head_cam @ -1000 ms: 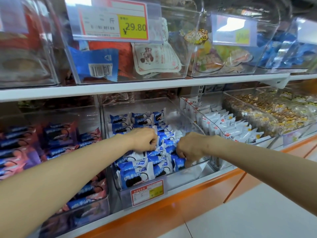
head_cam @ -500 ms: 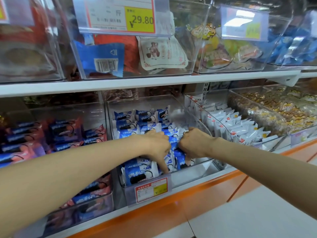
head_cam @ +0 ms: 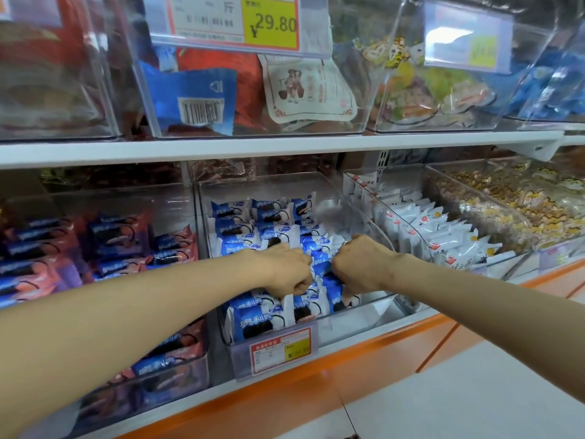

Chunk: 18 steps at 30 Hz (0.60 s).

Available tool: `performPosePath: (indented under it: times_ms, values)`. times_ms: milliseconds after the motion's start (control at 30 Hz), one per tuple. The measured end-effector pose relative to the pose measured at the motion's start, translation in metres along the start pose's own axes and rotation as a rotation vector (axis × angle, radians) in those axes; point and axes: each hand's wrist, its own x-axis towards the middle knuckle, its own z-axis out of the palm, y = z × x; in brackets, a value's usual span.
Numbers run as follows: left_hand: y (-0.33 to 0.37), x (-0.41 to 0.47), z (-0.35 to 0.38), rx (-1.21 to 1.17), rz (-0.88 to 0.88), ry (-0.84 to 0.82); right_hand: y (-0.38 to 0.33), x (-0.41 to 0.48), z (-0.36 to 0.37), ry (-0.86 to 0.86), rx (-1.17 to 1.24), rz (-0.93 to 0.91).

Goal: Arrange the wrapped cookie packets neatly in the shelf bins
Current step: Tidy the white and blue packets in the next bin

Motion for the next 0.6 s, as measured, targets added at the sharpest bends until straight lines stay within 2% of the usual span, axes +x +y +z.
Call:
performPosePath:
  times_ms: [133, 200, 233, 333, 400, 467, 533, 600]
  values:
    - [-0.006, -0.005, 0.0, -0.111, -0.025, 0.031, 0.0, 0.001, -0.007, -0.129, 0.007, 0.007]
    - [-0.011, -0.013, -0.004, -0.161, -0.043, 0.078, 0.011, 0.005, -0.018, -0.171, 0.145, 0.027]
    - [-0.014, -0.018, -0.006, -0.164, -0.06, 0.117, 0.021, 0.011, -0.025, -0.11, 0.239, 0.041]
    - [-0.031, -0.034, -0.015, -0.159, -0.15, 0.253, 0.054, 0.047, -0.036, 0.257, 0.483, 0.181]
    - [-0.044, -0.043, -0.016, -0.21, -0.217, 0.305, 0.066, 0.073, -0.038, 0.396, 0.621, 0.3]
    - [-0.055, -0.049, -0.013, -0.197, -0.265, 0.37, 0.066, 0.094, -0.037, 0.396, 0.627, 0.302]
    - [-0.061, -0.053, -0.007, -0.213, -0.292, 0.42, 0.063, 0.111, -0.031, 0.302, 0.618, 0.279]
    - [-0.065, -0.056, -0.002, -0.263, -0.291, 0.445, 0.061, 0.126, -0.021, 0.276, 0.523, 0.283]
